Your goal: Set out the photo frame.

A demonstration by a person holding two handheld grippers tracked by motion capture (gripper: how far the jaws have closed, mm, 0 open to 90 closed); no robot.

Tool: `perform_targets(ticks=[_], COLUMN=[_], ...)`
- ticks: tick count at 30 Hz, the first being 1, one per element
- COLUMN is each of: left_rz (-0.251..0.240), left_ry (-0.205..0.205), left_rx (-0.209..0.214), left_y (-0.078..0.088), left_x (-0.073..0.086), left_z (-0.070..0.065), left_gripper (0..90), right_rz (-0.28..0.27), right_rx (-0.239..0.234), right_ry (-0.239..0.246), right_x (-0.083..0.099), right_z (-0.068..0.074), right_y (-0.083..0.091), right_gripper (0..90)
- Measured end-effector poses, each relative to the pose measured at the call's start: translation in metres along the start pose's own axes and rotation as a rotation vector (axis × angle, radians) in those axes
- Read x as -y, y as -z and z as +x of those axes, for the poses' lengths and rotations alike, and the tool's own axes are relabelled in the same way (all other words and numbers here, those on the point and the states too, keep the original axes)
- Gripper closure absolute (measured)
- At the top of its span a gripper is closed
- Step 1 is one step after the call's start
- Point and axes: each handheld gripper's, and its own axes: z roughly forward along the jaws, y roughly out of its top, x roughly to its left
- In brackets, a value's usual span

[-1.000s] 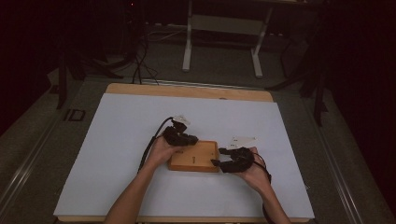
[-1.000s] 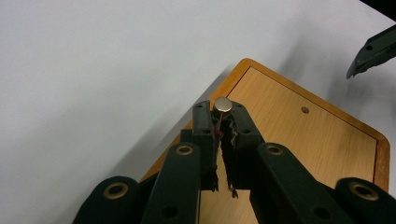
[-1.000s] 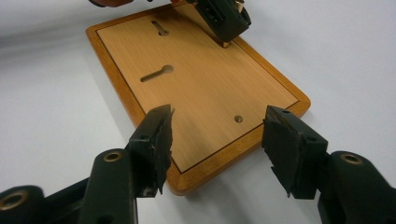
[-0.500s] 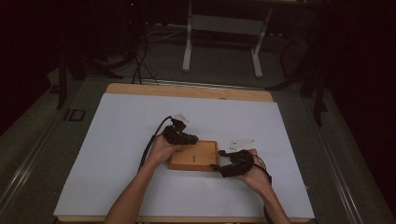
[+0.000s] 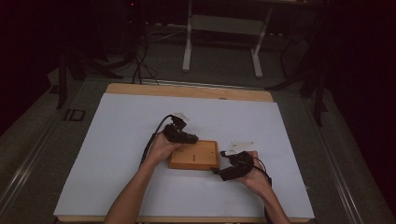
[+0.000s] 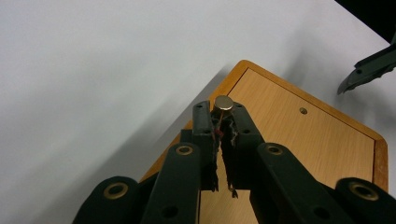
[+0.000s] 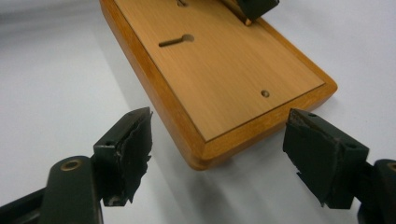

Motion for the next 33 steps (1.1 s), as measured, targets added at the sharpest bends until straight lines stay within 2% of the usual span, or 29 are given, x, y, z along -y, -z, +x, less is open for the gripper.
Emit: perform_targets(ticks=[11,17,26,33], left_rz=[0.016,0.019,0.028,0.039], left_ry=[0.023,0.035,0.051,0.064], left_rx=[0.019,0.025,0.034,0.041], left_y=[-0.001,-0.001,-0.001,-0.002], left_x=[-0.003,-0.003,-0.005,-0.007], left_z=[0.004,0.005,0.007,0.009], left_gripper=[84.5,84.5,84.5,84.5], right_rz=[0.017,0.026,0.061,0.06], right_rx=[-0.009,0.012,0.074,0.12], right_ry=[0.005,0.005,0.038,0.05], right_x=[0.004,0.005,0.007,0.008], right_z=[0.001,0.0,0.003,0.001], right_y=[-0.007,-0.01,-0.021,-0.025], right_gripper=[16.3,14.0,13.7,14.4])
